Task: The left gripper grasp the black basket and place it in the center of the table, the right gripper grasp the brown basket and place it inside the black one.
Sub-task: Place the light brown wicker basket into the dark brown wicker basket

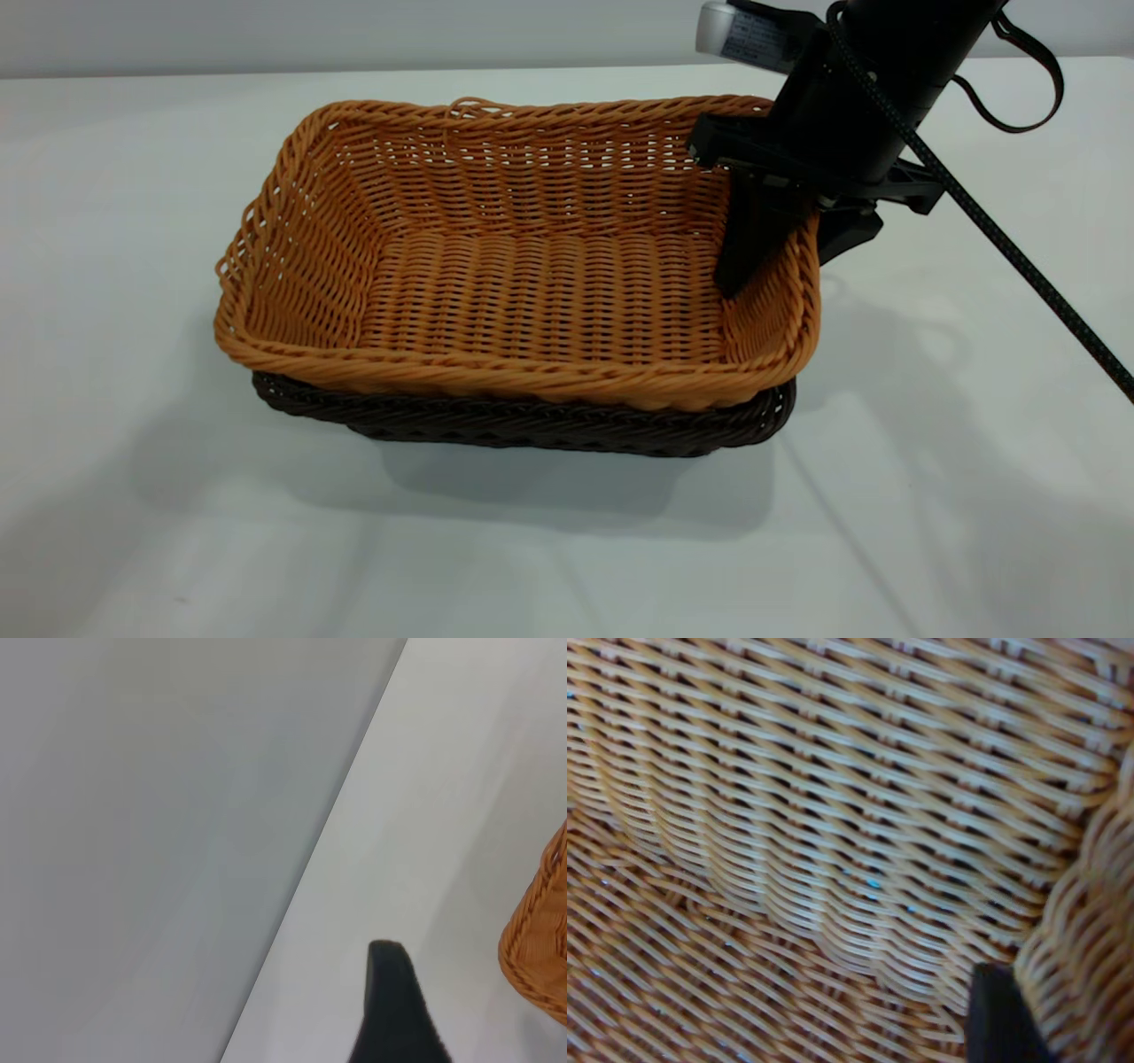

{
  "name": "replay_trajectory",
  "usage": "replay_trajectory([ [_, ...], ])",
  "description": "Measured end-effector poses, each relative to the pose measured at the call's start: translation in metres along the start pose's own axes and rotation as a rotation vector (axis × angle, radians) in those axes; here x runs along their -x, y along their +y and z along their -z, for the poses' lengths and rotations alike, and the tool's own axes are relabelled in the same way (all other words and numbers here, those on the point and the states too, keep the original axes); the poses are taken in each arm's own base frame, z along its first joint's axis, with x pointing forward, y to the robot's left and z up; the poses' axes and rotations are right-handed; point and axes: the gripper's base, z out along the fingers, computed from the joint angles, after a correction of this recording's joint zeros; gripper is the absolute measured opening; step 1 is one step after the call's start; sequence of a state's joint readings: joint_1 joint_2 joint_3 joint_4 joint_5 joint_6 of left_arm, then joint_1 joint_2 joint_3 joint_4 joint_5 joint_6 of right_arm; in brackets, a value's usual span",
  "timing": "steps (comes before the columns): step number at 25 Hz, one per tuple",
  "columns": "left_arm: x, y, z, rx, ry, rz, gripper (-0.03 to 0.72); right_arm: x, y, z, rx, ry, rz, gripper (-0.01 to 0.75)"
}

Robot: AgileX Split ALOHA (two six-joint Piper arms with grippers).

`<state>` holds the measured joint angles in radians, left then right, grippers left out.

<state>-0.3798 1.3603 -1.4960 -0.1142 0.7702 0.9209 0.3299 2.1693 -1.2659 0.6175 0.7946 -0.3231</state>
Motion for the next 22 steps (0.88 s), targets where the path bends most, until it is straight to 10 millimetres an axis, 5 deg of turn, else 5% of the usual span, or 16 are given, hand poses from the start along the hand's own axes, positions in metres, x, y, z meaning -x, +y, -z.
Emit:
replay_trajectory([
  [5,0.0,0.0,0.0,0.0,0.0,0.0,0.423,0.0,0.004,0.003,0.022,0.03,0.001,0.562],
  [8,0.0,0.0,0.0,0.0,0.0,0.0,0.423,0.001,0.01,0.011,0.045,0.099,0.038,0.654],
  [12,0.0,0.0,0.0,-0.001,0.001,0.001,0.423,0.006,0.02,0.027,0.066,0.183,0.097,0.657],
  [22,0.0,-0.002,0.015,0.012,-0.011,-0.002,0.422,0.02,0.032,0.067,-0.015,0.137,0.135,0.518],
])
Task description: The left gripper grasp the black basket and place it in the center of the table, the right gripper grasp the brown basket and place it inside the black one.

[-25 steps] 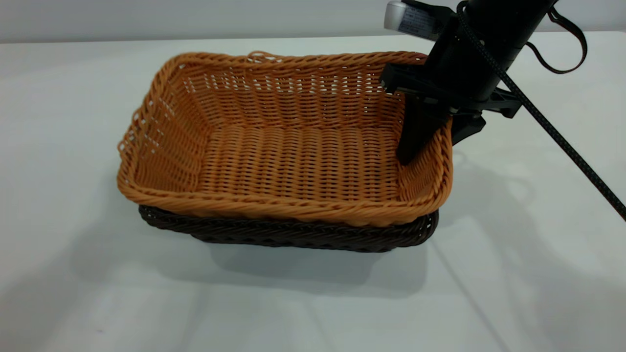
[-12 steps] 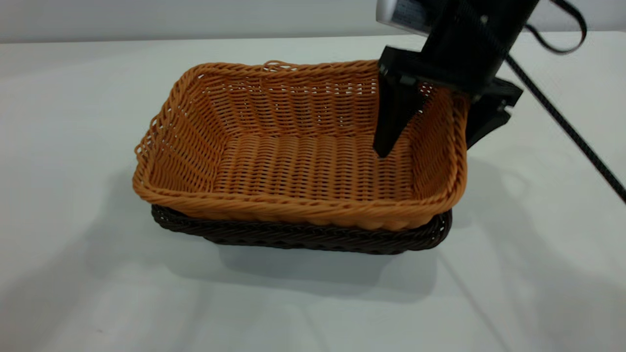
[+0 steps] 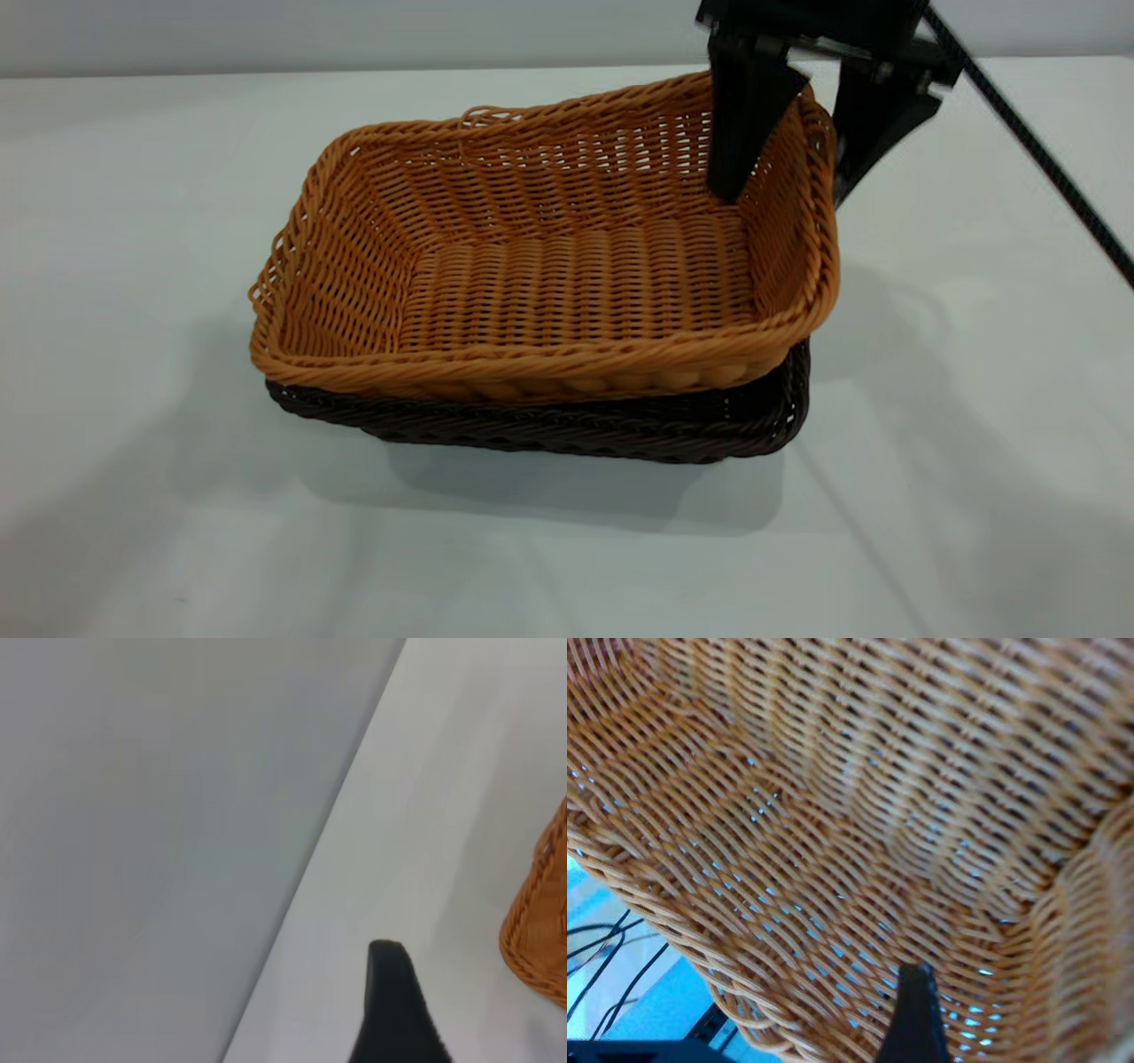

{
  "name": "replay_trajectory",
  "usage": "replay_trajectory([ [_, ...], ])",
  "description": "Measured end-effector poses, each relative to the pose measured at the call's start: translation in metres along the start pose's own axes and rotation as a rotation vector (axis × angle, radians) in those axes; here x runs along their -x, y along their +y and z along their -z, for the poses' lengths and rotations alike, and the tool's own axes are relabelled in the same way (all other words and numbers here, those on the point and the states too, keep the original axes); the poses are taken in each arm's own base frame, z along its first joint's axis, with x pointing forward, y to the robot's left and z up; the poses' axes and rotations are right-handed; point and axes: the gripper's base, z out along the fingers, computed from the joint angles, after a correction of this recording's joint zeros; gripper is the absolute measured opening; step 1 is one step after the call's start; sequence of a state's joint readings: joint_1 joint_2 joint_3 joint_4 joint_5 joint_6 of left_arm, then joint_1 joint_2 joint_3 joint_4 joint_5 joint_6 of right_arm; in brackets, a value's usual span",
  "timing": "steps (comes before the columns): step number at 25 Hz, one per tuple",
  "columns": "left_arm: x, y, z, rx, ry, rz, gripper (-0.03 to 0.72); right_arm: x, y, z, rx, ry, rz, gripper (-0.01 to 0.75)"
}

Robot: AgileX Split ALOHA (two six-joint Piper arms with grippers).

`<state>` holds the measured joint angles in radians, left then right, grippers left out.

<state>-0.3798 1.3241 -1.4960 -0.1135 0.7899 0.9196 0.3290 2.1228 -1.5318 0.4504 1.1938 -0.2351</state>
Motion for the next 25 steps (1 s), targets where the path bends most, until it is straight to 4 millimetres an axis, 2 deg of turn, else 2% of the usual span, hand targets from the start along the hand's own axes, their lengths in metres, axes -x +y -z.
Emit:
replay_trajectory([
  [4,0.002,-0.001,0.026,0.047,-0.041,-0.005,0.422,-0.01,0.011,0.039,-0.081,-0.076,0.033,0.509],
  [7,0.003,-0.003,0.049,0.089,-0.077,-0.009,0.422,-0.025,0.025,0.08,-0.134,-0.174,0.046,0.509],
  [9,0.003,-0.005,0.067,0.119,-0.104,-0.009,0.422,-0.042,0.04,0.113,-0.15,-0.263,0.064,0.509],
  [11,0.002,-0.008,0.084,0.144,-0.129,0.014,0.422,-0.063,0.055,0.146,-0.154,-0.354,0.08,0.509],
  [14,-0.001,-0.015,0.111,0.168,-0.163,0.112,0.422,-0.108,0.079,0.195,-0.162,-0.508,0.122,0.509],
  [17,-0.012,-0.024,0.136,0.174,-0.132,0.249,0.422,-0.163,0.099,0.237,-0.181,-0.666,0.177,0.509],
  [19,-0.023,-0.031,0.147,0.178,-0.057,0.345,0.422,-0.199,0.106,0.251,-0.195,-0.737,0.203,0.509],
  [21,-0.036,-0.037,0.156,0.181,0.047,0.461,0.422,-0.237,0.109,0.256,-0.212,-0.792,0.221,0.509],
  [25,-0.054,-0.039,0.16,0.282,0.151,0.646,0.422,-0.295,0.101,0.241,-0.254,-0.843,0.206,0.509],
])
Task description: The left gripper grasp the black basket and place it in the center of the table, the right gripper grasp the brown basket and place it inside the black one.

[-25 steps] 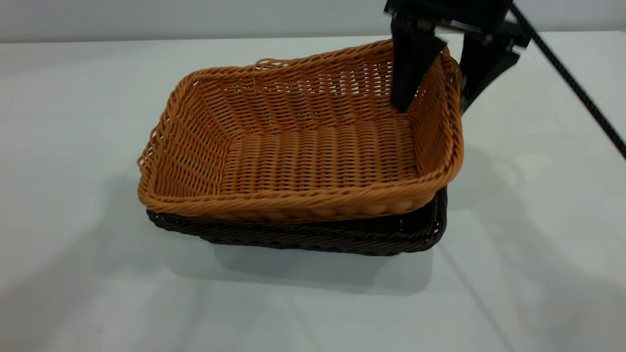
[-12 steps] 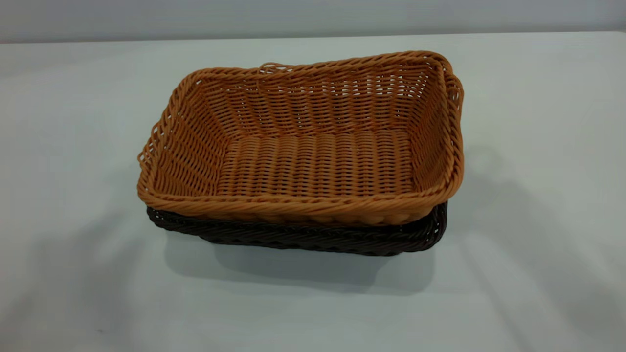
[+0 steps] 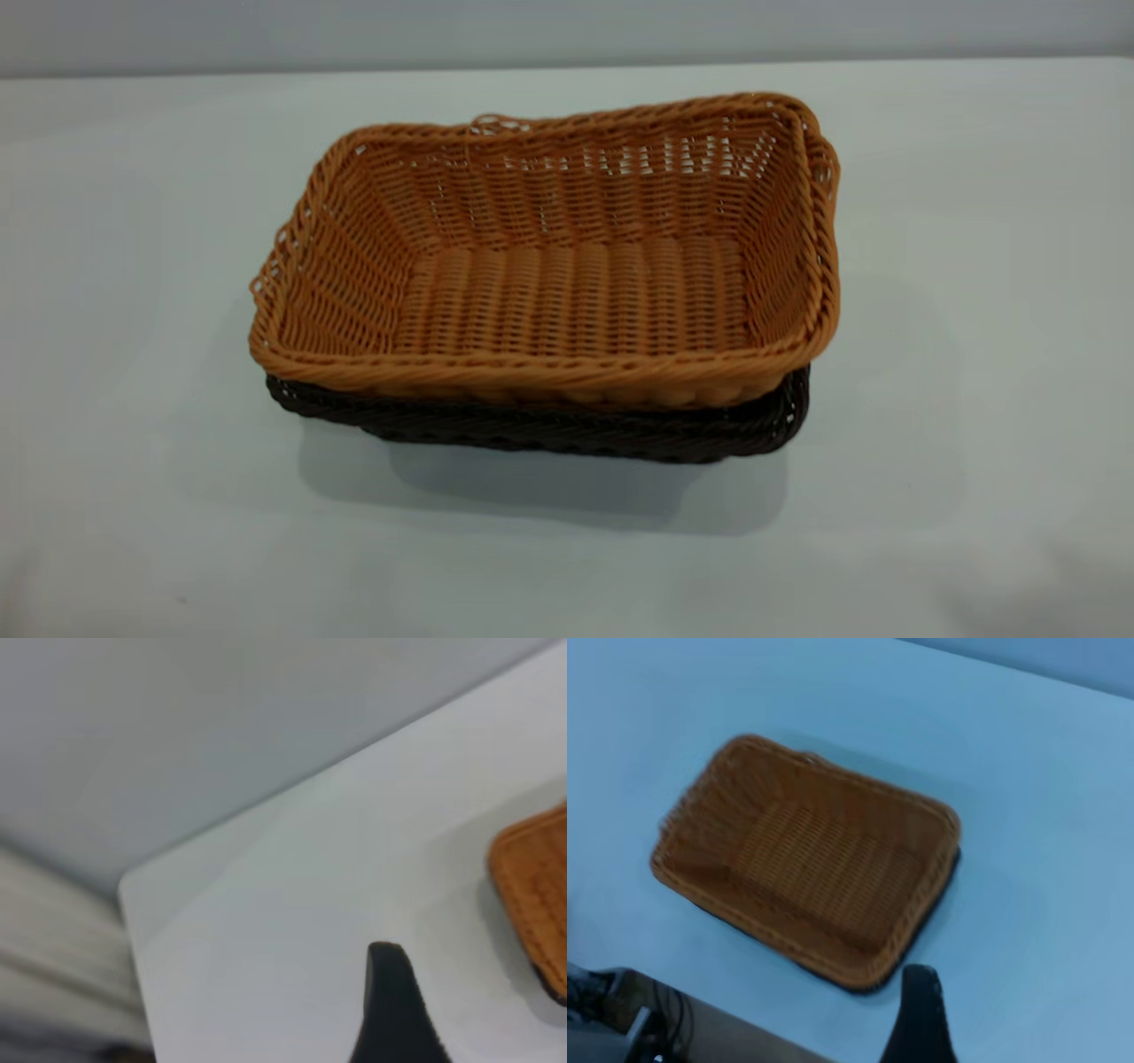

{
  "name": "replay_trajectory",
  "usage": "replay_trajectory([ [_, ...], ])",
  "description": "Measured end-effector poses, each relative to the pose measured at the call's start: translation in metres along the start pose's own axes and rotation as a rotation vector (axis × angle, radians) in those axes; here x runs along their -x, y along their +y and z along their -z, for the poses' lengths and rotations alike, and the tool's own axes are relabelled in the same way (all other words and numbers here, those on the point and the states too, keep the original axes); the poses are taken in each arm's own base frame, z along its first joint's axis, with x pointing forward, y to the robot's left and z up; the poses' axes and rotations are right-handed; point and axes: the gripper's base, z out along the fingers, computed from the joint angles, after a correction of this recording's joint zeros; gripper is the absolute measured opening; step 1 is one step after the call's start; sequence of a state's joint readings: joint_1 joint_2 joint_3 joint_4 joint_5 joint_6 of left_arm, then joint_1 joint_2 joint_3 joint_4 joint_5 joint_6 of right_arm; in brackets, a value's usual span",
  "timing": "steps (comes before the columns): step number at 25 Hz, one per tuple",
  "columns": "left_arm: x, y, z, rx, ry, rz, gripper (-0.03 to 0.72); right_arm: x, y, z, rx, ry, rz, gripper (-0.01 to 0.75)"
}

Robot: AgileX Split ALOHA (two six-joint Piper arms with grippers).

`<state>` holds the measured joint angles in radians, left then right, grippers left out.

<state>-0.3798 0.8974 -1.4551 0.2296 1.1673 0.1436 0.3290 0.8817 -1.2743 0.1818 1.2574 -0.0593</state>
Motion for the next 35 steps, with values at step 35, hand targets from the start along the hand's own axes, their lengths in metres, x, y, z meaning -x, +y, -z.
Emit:
replay_trajectory([
  [35,-0.217,-0.081,-0.055,-0.251,0.271,0.244,0.422,-0.178,-0.022,-0.078,-0.103,0.259,-0.119,0.509],
])
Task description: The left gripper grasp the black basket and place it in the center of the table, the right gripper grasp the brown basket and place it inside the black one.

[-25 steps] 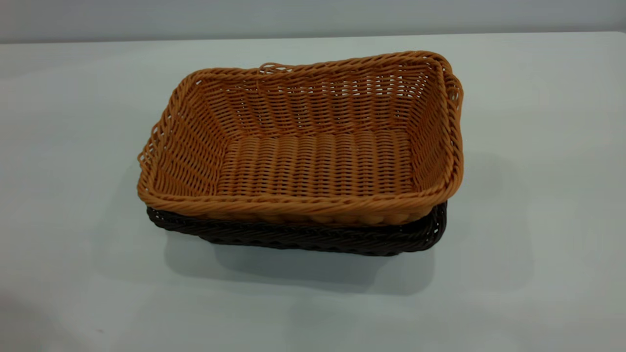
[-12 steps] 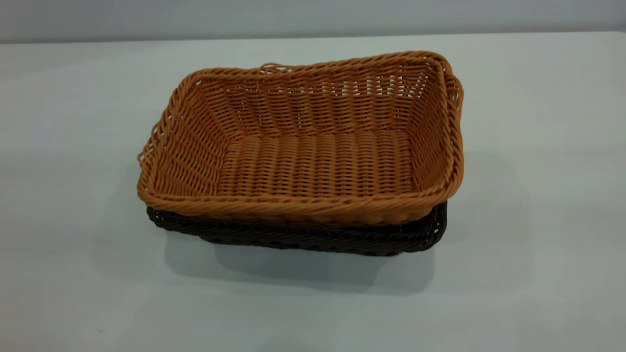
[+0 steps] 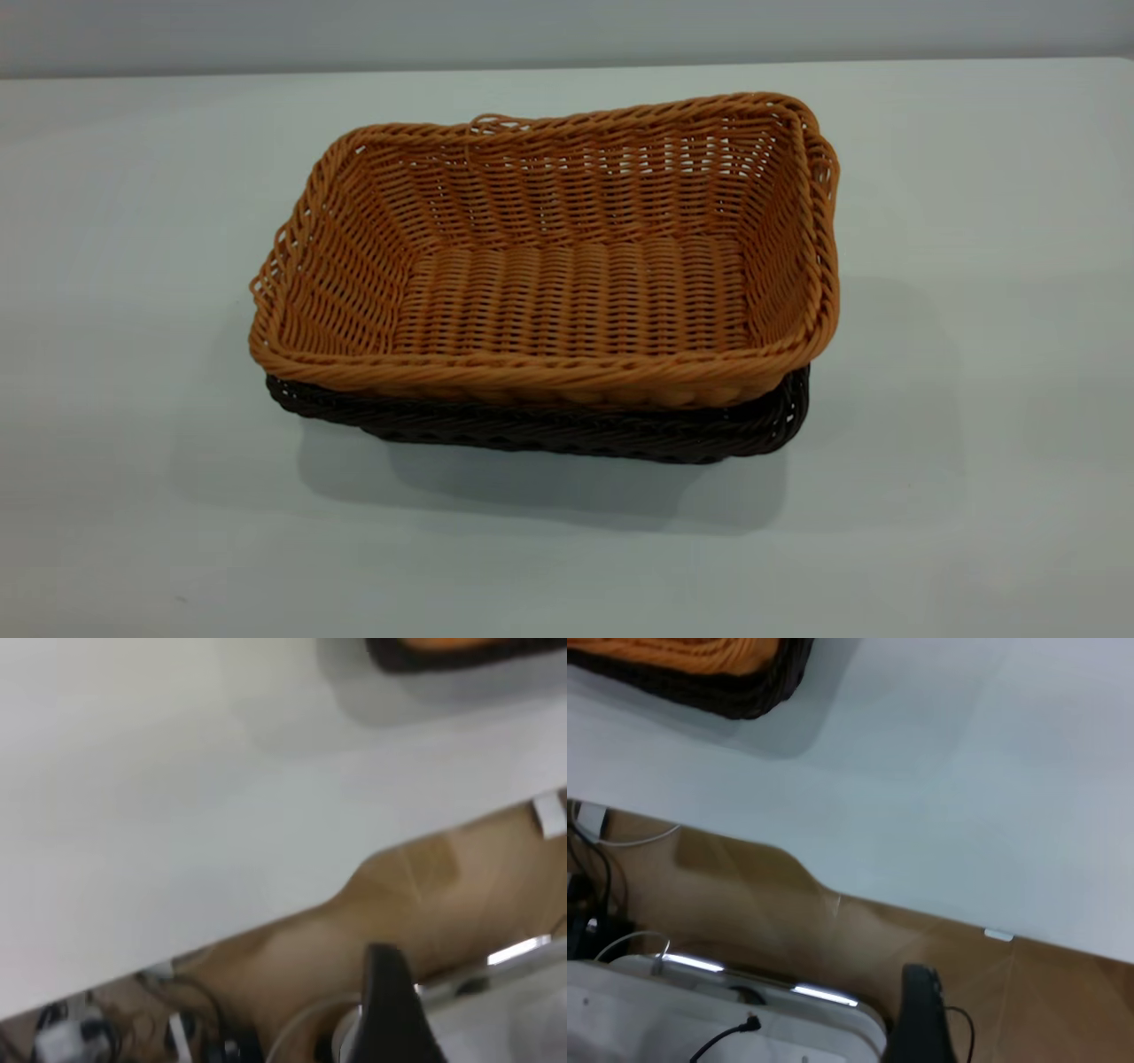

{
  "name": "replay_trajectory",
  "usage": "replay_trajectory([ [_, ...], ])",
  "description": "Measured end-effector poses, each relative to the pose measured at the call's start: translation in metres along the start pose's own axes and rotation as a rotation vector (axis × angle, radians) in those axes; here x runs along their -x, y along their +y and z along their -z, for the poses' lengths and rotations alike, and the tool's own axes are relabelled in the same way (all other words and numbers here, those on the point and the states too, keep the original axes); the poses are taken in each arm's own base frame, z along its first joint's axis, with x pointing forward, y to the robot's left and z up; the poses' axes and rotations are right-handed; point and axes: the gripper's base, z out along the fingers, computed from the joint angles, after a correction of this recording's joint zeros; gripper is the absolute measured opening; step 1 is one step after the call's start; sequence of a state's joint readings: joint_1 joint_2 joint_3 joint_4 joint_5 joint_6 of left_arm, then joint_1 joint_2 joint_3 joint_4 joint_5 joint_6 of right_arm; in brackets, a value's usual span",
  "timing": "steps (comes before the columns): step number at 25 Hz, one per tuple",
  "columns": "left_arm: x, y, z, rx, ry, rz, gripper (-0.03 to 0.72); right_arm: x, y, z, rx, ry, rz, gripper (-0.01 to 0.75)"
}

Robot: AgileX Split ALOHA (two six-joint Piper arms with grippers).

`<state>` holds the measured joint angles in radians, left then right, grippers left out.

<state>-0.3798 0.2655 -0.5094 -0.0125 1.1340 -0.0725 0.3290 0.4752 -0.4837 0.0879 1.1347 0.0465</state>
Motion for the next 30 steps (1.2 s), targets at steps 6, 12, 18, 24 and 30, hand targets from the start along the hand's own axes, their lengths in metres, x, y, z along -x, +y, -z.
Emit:
replay_trajectory([
  [6,-0.022,0.002,0.017,-0.013,-0.174,0.0,0.422,-0.002,0.001,0.002,0.008,-0.019,-0.001,0.509],
  [12,-0.035,0.002,0.023,0.006,-0.26,0.027,0.422,-0.016,0.001,0.018,0.021,-0.154,0.006,0.509],
  [18,-0.034,-0.002,0.023,0.137,-0.269,0.167,0.422,-0.041,0.0,0.038,-0.017,-0.379,-0.042,0.509],
  [24,-0.034,-0.005,0.023,0.215,-0.274,0.251,0.422,-0.055,0.002,0.044,-0.067,-0.474,-0.089,0.509],
  [30,-0.034,-0.005,0.022,0.233,-0.276,0.271,0.422,-0.054,0.003,0.044,-0.058,-0.475,-0.098,0.509],
])
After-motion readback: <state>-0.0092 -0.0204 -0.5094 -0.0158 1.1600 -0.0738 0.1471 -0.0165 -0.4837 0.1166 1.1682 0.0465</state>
